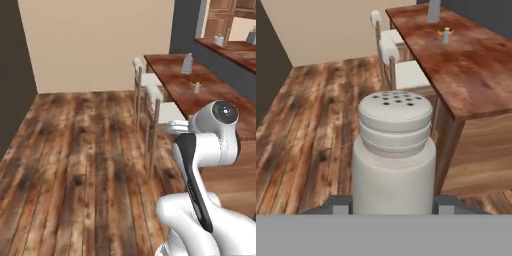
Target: Move the shaker and shaker from the cabinet to the dining counter.
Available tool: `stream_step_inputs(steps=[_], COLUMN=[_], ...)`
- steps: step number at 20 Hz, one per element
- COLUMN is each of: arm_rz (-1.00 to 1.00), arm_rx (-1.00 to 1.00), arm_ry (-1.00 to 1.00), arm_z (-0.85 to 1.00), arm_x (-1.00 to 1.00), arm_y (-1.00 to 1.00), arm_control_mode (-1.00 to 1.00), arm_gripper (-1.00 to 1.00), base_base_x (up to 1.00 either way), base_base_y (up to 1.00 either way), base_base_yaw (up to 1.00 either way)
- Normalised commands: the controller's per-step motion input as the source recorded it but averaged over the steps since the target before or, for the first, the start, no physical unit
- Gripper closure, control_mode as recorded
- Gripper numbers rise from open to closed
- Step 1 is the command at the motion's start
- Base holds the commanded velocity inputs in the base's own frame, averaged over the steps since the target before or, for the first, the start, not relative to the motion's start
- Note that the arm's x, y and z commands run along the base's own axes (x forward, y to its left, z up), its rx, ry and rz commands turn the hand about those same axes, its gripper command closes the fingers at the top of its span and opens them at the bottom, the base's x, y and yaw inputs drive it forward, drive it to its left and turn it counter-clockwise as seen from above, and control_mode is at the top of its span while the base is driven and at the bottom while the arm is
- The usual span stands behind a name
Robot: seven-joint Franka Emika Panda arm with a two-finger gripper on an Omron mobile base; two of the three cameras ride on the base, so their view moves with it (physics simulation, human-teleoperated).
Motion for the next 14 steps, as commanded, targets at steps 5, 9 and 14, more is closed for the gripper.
stream_step_inputs(steps=[5,9,14], arm_rz=[0.0,0.0,0.0], arm_rx=[0.0,0.0,0.0], arm_ry=[0.0,0.0,0.0], arm_z=[0.0,0.0,0.0], arm_x=[0.0,0.0,0.0], arm_y=[0.0,0.0,0.0], arm_control_mode=[1.0,1.0,1.0], arm_gripper=[1.0,1.0,1.0], base_base_x=[0.6,0.61,0.61], base_base_y=[0.45,0.42,0.43], base_base_yaw=[-0.43,-0.45,-0.43])
